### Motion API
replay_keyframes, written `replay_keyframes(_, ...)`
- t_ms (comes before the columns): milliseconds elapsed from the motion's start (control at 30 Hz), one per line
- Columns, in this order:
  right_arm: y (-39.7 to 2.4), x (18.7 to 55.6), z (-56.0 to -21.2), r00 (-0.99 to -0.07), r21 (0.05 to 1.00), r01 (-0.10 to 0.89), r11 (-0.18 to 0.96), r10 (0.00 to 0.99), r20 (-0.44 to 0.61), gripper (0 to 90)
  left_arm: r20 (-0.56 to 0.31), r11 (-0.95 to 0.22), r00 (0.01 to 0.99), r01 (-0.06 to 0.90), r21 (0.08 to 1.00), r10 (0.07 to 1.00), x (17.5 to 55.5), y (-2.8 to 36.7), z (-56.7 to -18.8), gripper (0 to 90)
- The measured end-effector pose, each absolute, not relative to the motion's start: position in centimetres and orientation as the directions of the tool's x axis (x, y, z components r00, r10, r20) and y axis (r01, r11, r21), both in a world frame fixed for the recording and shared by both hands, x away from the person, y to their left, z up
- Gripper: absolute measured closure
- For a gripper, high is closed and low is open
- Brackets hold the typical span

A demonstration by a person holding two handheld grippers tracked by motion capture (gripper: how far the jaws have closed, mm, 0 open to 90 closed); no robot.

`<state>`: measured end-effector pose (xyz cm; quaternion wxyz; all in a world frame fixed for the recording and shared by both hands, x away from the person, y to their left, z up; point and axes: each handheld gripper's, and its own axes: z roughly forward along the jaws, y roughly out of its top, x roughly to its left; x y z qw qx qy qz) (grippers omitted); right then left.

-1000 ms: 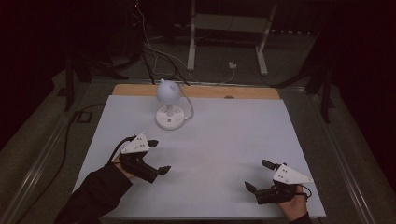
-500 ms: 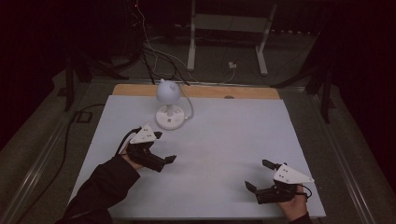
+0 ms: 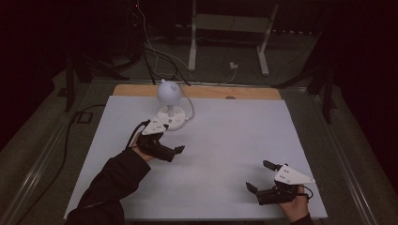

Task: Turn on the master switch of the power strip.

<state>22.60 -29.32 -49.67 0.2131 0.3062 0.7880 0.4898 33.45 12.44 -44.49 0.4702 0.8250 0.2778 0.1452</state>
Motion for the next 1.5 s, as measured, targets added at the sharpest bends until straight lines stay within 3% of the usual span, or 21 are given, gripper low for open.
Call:
replay_keyframes(633,-29.4,22.6,-49.7,-0.727,0.903,0.275,0.331,0.686,-0.03,0.0,-0.002,-0.34,0.679,0.37,0.865,0.734,36.7,10.4,-45.8,0.3)
replay_keyframes(1100,-29.4,22.6,-49.7,-0.734,0.903,0.278,0.328,0.679,-0.021,0.0,0.007,-0.334,0.657,0.374,0.866,0.754,38.3,9.5,-46.9,0.4)
replay_keyframes(1300,-29.4,22.6,-49.7,-0.735,0.903,0.279,0.327,0.677,-0.018,0.0,0.001,-0.317,0.628,0.391,0.864,0.778,39.1,9.3,-47.4,7.4)
replay_keyframes(1500,-29.4,22.6,-49.7,-0.734,0.903,0.281,0.326,0.678,-0.016,0.0,0.011,-0.314,0.595,0.408,0.857,0.803,39.9,9.4,-47.7,20.5)
